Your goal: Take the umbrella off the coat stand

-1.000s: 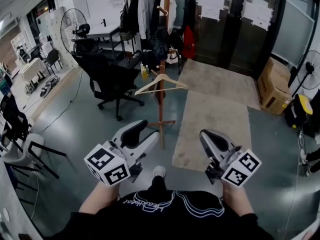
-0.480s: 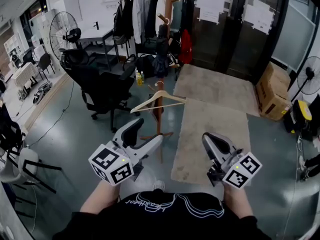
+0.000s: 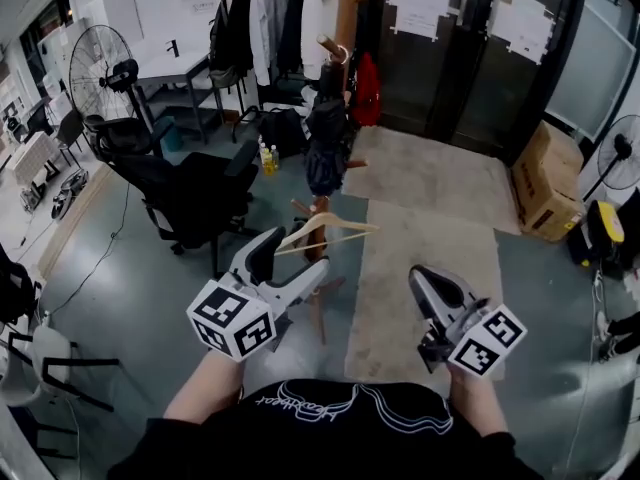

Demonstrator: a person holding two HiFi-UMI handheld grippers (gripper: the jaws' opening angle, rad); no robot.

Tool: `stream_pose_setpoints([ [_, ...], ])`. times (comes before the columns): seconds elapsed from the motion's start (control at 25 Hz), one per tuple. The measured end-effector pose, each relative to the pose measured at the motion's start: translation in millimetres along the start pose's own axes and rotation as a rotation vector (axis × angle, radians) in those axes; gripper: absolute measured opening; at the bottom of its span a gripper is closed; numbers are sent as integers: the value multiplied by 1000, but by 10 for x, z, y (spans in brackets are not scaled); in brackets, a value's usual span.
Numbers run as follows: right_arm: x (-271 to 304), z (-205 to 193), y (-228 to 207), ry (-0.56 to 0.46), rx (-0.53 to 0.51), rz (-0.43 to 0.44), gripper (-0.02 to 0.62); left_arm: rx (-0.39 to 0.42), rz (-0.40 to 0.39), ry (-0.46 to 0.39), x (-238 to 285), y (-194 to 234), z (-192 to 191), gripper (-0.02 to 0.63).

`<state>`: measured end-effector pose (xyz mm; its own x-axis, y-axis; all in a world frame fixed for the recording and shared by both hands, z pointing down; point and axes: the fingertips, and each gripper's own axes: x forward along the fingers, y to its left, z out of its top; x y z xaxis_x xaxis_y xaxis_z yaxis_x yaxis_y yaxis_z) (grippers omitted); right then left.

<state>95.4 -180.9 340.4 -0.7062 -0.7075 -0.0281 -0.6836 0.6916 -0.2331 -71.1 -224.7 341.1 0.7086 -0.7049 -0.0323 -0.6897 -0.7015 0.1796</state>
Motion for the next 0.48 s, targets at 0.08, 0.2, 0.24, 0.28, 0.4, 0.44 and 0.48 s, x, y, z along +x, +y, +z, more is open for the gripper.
stream_pose_setpoints([
  [0.08, 130, -1, -115, 1, 5, -9, 3, 17, 6, 2, 149, 178, 19, 363],
  [0.2, 285, -26, -231, 5, 15, -16, 3, 46, 19, 2, 349, 408, 61, 372],
  [0.24, 324, -42, -264, 8, 18, -17, 3, 46, 19, 3, 415, 468, 70, 373],
  [0.28, 355, -59, -297, 10, 20, -17, 3, 44, 17, 4, 480, 518, 78, 373],
  [0.4, 414, -101, -374, 15, 29, -17, 3, 48, 15, 9, 643, 628, 116, 373],
  [0.44, 429, -110, -385, 16, 32, -17, 3, 54, 17, 11, 684, 661, 135, 373],
  [0.48, 443, -118, -392, 18, 34, -17, 3, 59, 21, 12, 723, 692, 156, 373],
])
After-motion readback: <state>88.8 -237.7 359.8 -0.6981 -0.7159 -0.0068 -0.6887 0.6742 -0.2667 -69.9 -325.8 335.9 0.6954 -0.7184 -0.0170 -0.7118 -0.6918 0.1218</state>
